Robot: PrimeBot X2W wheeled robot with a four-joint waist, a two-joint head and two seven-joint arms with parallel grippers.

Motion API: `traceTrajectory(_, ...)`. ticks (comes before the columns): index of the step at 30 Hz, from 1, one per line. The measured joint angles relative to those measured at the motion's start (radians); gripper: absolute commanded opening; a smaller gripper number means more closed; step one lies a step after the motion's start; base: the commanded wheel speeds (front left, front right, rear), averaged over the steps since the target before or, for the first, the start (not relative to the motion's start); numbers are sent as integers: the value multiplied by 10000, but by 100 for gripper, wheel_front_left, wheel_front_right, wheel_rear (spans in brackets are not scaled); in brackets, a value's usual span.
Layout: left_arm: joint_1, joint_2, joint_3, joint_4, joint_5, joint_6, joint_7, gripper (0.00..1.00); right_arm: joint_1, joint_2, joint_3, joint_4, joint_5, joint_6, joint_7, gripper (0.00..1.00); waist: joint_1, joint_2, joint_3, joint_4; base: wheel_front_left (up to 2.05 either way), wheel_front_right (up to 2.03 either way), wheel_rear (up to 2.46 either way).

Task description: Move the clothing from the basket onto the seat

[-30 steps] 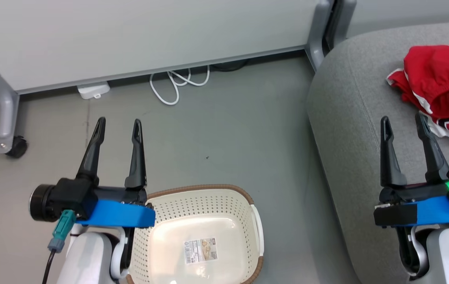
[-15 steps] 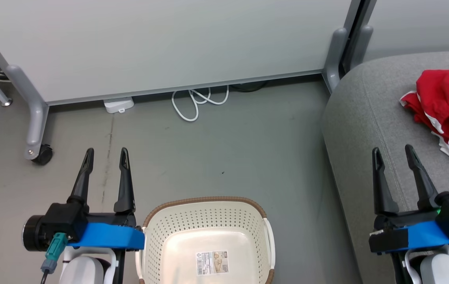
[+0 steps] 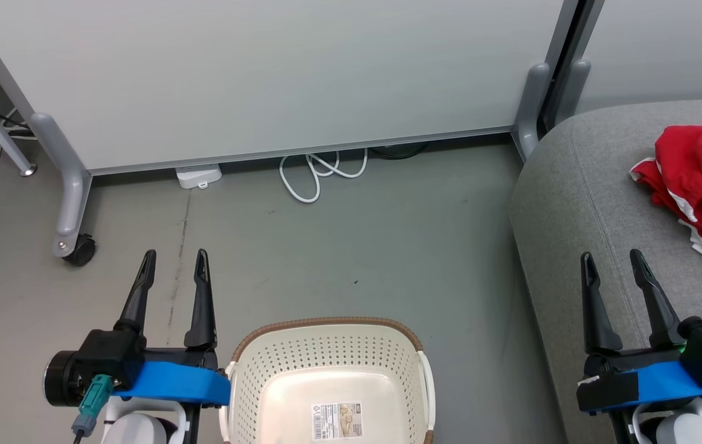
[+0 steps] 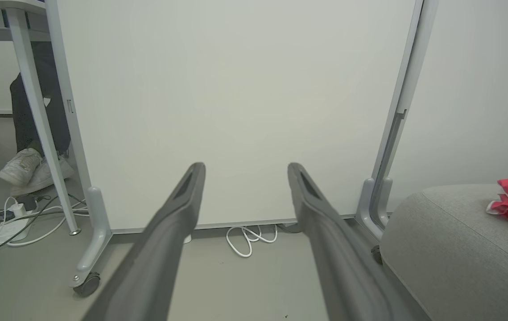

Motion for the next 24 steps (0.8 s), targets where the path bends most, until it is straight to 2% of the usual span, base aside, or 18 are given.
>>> traceTrajectory(8, 89, -2, -13, 115, -150, -2, 0, 100, 16, 0, 13, 67, 90, 0, 0, 100, 0, 0, -80, -18, 0, 0, 0)
traceTrajectory(9, 100, -2, -13, 140, -153, 0, 6, 0, 17, 2, 15, 100, 90, 0, 0, 0, 0, 0, -82, -19, 0, 0, 0)
traceTrajectory(15, 586, -17, -12, 681, -213, 4, 65, 0, 177, 33, 17, 669, 142, 0, 36, 0, 0, 0, -91, -21, 0, 0, 0)
traceTrajectory(24, 638, -23, 153, 729, -1910, 2, 531, 0, 199, 46, -25, 761, 1812, 0, 493, 0, 0, 0, -140, -37, 0, 0, 0)
